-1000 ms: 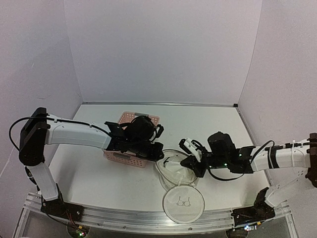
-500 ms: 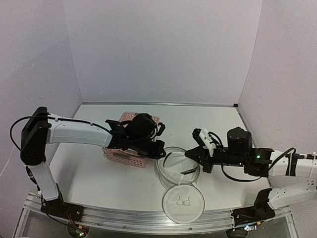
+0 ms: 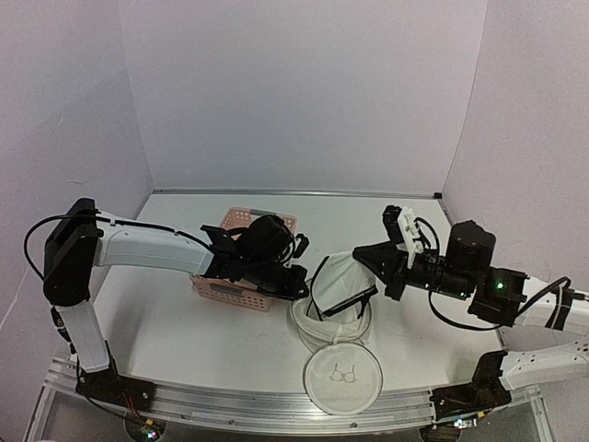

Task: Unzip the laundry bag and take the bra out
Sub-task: Pick up the bra from the laundry bag.

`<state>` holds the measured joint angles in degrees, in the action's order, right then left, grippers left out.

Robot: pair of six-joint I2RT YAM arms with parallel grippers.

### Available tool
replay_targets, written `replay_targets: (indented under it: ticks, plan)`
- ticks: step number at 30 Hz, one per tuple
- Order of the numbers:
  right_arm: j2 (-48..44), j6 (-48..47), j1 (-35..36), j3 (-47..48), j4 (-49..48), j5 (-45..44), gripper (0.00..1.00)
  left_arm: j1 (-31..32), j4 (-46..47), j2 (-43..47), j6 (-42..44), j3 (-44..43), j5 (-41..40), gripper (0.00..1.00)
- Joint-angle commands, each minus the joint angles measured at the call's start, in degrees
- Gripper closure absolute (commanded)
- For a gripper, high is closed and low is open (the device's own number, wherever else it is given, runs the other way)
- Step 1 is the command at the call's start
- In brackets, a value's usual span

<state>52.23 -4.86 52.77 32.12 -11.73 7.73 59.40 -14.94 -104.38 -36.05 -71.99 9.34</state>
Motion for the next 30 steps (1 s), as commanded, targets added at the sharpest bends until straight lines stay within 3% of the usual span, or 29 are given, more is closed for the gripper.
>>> replay_targets:
  ticks: [1, 30]
  plan:
    - [-2.0, 0.9, 0.4, 6.1, -4.5, -2.9, 1.00, 0.0, 1.7, 0.0, -0.1, -1.3, 0.4, 1.00]
    - [2.1, -1.8, 0.5, 33.1, 2.2, -13.0, 1.00, 1.4, 3.1, -0.2, -1.3, 2.3, -2.6, 1.00]
